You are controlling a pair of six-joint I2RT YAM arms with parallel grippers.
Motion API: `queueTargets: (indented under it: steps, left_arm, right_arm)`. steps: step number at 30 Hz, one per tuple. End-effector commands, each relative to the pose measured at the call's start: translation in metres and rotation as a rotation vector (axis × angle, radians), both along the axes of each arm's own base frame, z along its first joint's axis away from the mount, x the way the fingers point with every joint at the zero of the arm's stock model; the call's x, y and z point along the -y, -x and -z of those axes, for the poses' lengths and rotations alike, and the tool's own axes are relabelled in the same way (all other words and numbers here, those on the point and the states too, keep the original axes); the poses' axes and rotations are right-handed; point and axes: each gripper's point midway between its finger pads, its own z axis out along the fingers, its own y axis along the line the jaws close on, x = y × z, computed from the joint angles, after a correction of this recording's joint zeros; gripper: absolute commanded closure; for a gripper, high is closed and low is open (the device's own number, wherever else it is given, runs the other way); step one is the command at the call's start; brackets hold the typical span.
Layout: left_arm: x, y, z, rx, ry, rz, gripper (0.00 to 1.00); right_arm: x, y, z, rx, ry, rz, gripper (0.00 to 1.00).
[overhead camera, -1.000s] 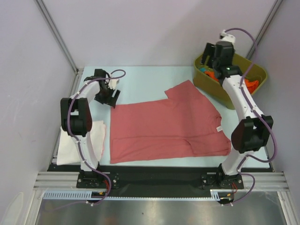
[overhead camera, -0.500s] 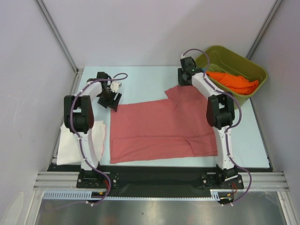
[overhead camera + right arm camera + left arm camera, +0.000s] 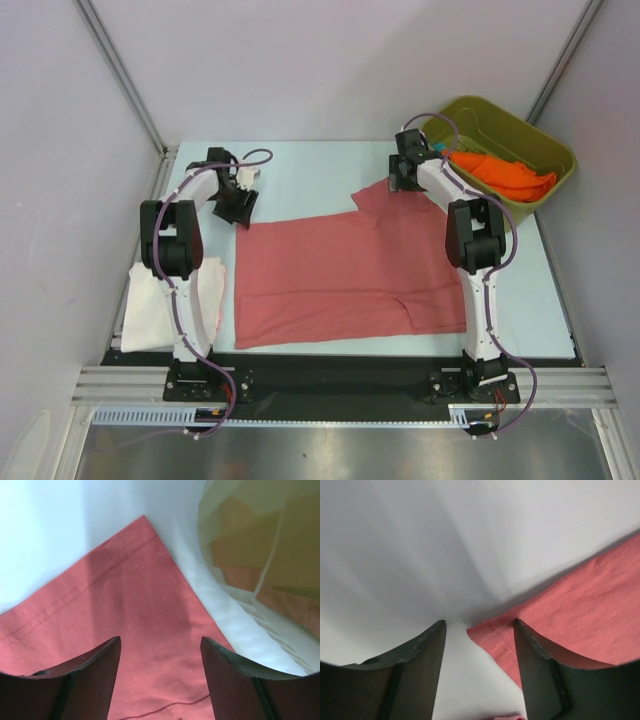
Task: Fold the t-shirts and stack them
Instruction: Fold the tshirt
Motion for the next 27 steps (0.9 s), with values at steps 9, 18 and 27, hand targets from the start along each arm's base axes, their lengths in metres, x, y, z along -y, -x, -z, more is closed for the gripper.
queueTargets:
  steps: [9,18,27]
  left_arm:
    - [0.039,0.02,0.001,-0.06,0.131,0.081,0.85]
    - [0.024,0.021,-0.027,0.004,0.121,0.058,1.0]
    - [-0.019,0.035,-0.032,0.039,-0.003,0.03,1.0]
  right_arm:
    - [-0.007,0.031,0.051,-0.168,-0.063,-0.012,0.3]
    - [-0.017,0.049,0.06,-0.227,-0.071,-0.033,0.32]
    - [-0.052,0.036,0.012,-0.099,-0.071,-0.088,0.26]
